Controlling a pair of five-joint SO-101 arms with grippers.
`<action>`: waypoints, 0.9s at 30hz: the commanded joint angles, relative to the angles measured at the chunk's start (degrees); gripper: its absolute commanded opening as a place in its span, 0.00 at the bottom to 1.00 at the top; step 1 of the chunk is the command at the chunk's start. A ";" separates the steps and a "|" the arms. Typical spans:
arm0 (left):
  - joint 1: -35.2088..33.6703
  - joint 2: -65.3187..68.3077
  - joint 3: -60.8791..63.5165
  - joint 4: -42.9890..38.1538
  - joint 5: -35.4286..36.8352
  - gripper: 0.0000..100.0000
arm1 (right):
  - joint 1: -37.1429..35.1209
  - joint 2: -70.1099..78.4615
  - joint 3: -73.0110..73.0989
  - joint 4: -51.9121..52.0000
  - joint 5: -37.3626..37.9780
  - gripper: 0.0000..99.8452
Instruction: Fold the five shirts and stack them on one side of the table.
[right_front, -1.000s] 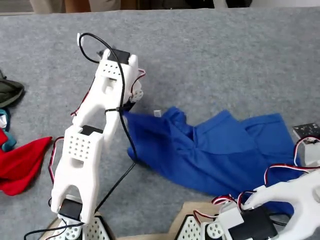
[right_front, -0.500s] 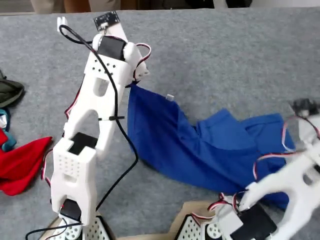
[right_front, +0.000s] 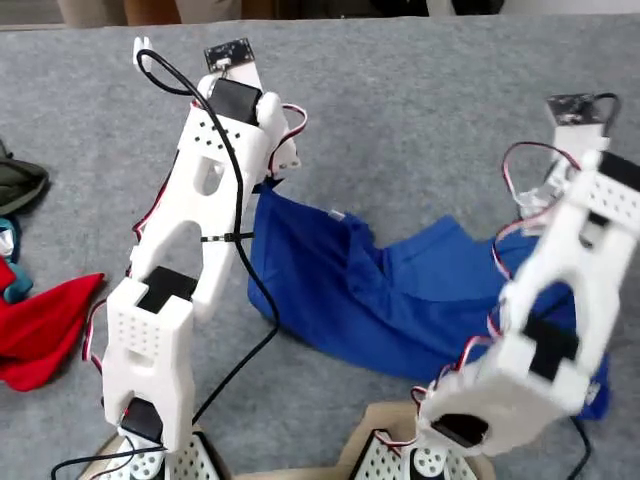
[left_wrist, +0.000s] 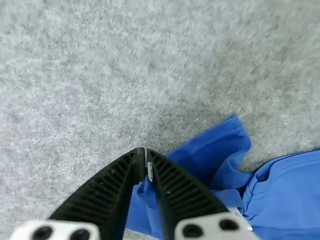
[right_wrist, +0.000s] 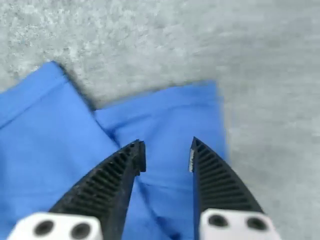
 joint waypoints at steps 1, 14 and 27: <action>0.26 -3.03 0.09 0.62 -0.18 0.02 | -3.91 7.78 -11.21 7.74 -1.05 0.16; 0.35 -2.59 0.09 0.62 -0.18 0.02 | -16.04 12.18 -15.43 7.47 -0.97 0.16; 0.35 -2.59 0.09 0.62 -0.18 0.02 | -17.98 27.74 -21.58 4.75 -1.05 0.16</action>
